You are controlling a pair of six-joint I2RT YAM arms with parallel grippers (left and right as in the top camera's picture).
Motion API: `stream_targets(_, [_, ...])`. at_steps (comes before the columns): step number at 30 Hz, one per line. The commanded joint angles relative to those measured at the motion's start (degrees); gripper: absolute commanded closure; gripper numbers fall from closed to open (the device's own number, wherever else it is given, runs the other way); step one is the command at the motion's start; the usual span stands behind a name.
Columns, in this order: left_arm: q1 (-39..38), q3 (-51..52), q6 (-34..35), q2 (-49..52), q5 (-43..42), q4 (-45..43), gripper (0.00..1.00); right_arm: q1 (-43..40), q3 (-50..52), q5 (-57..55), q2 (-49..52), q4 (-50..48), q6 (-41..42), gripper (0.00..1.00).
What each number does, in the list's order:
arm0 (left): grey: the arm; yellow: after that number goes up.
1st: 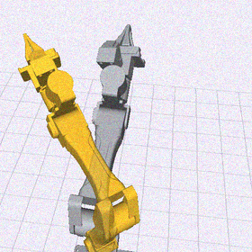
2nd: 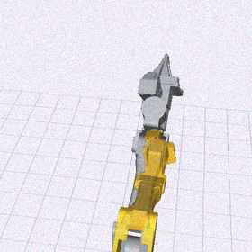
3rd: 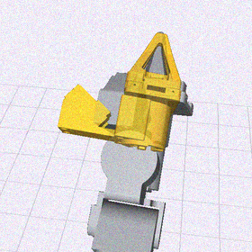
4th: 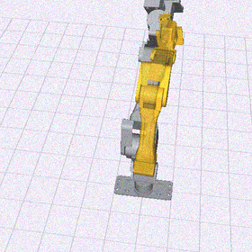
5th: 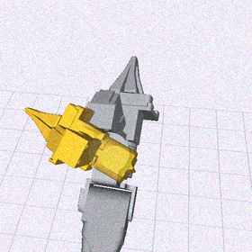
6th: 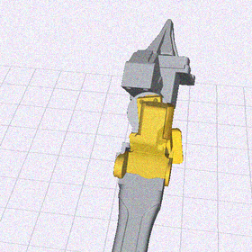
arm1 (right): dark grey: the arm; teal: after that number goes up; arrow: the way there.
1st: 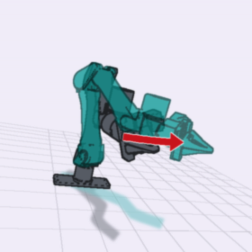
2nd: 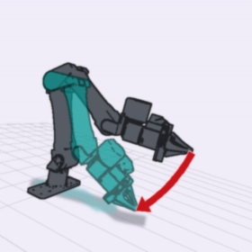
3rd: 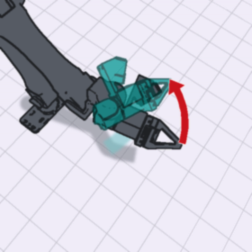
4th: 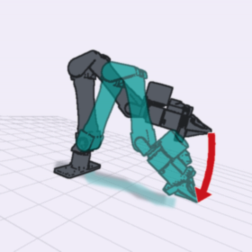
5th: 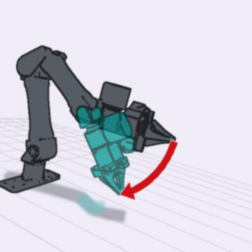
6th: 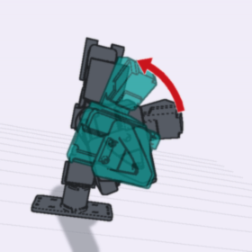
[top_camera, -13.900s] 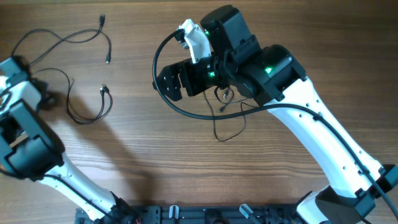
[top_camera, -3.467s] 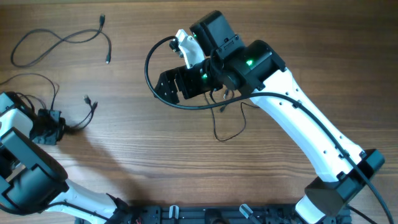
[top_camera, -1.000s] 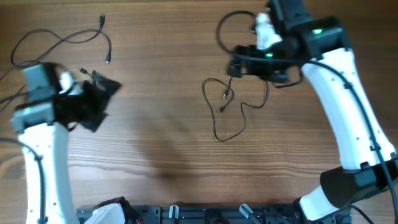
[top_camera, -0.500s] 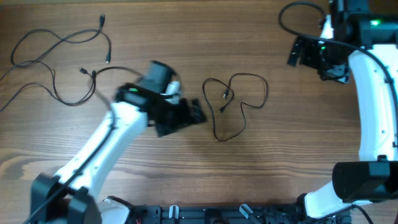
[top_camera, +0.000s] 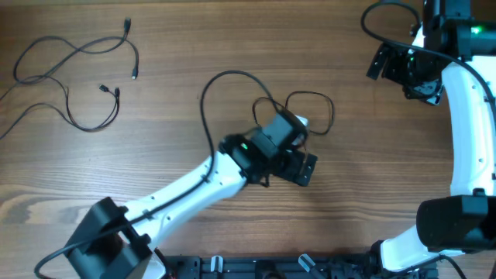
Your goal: Untangle cables
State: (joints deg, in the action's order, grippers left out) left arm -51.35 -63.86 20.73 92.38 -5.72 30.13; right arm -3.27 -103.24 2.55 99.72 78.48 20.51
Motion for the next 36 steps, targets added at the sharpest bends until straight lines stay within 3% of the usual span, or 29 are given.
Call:
stream_targets(1, [-2.8,0.17,-2.54,3.21,8.55,-2.99,0.0,0.02,4.94,2.64,-0.59,-2.16,0.63,0.0])
stream_targets(10, [-4.15,0.17,-2.32,10.71,8.55,-5.55,0.06,0.02,8.87,7.91,-0.57,-3.76,0.61,0.0])
stream_targets(12, [-4.15,0.17,-2.32,11.56,8.55,-6.03,0.11,0.04,8.87,7.93,-0.57,-3.63,0.63,0.0])
stream_targets(15, [-4.2,0.17,-2.32,12.46,8.57,-6.84,0.29,0.04,8.87,8.61,-0.57,-2.89,0.55,0.0])
stream_targets(17, [-4.2,0.17,-2.32,12.96,8.55,-7.28,0.49,0.04,8.87,9.7,-0.57,-2.69,0.5,0.0])
stream_targets(19, [-4.2,0.17,-2.29,13.07,8.55,-7.41,0.59,0.04,8.87,10.12,-0.57,-2.62,0.48,0.0])
stream_targets(21, [-4.2,0.02,-2.03,12.63,8.55,-7.39,0.96,0.04,8.87,10.08,-0.57,-2.47,0.46,0.0])
stream_targets(28, [-3.67,-2.73,5.46,1.97,8.59,-5.09,0.96,0.17,9.29,10.08,-0.57,-2.51,0.46,0.0])
stream_targets(36, [3.32,-4.13,5.44,-25.27,8.59,-8.79,0.96,3.39,13.68,16.63,-0.57,-4.44,-3.85,0.0])
